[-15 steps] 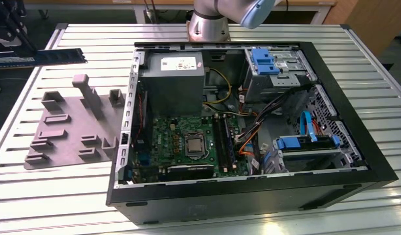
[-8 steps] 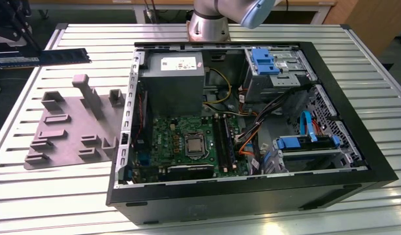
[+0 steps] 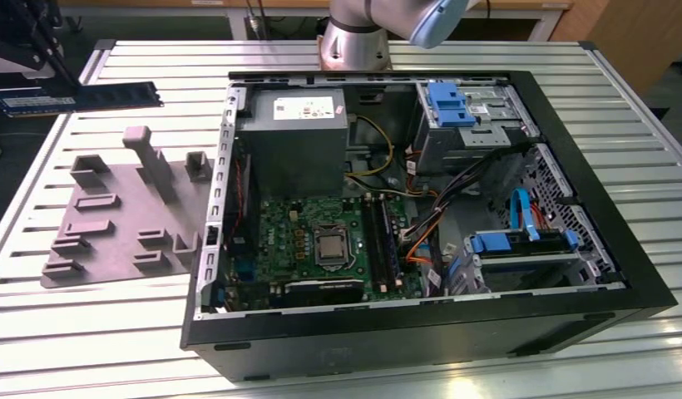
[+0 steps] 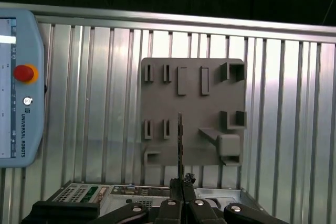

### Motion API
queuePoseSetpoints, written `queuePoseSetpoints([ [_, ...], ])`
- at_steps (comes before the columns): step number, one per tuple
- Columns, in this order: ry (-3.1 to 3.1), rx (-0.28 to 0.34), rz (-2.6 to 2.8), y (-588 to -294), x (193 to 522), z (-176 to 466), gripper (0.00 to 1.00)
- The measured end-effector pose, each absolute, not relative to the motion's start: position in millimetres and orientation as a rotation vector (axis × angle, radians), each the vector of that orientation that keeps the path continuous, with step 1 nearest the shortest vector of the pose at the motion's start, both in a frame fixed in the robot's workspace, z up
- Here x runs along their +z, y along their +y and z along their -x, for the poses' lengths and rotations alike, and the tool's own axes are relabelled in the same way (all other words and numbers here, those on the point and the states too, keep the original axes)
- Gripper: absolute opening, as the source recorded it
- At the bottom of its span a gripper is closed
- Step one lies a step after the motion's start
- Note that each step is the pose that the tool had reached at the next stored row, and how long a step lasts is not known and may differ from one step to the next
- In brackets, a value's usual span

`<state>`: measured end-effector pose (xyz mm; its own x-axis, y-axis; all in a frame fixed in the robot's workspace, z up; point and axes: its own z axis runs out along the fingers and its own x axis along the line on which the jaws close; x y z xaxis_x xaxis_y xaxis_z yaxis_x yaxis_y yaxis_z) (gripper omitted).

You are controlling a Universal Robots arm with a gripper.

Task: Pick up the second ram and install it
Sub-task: 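Pick up the second ram and move it above second insertion slot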

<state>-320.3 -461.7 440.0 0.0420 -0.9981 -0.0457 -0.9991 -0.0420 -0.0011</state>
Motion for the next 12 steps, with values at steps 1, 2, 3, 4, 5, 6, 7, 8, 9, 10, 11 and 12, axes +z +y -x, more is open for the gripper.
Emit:
queuePoseSetpoints([
  [1, 2.152, 0.05, 2.244, -461.7, 440.1, 319.4, 0.12],
  [2, 2.152, 0.05, 2.244, -461.7, 440.0, 318.4, 0.12],
  [3, 2.152, 0.05, 2.244, -461.7, 440.0, 317.5, 0.12],
  [4, 2.152, 0.05, 2.244, -461.7, 440.0, 316.6, 0.12],
  [5, 2.152, 0.05, 2.244, -461.7, 440.1, 315.7, 0.12],
  [6, 2.152, 0.05, 2.244, -461.7, 440.1, 314.7, 0.12],
  [7, 2.152, 0.05, 2.244, -461.7, 440.0, 313.8, 0.12],
  [8, 2.152, 0.05, 2.244, -461.7, 440.0, 312.9, 0.12],
  [9, 2.152, 0.05, 2.244, -461.7, 440.1, 312.1, 0.12],
  [10, 2.152, 0.05, 2.244, -461.7, 440.0, 311.2, 0.12],
  [11, 2.152, 0.05, 2.244, -461.7, 440.1, 310.4, 0.12],
  [12, 2.152, 0.05, 2.244, -461.7, 440.1, 309.6, 0.12],
])
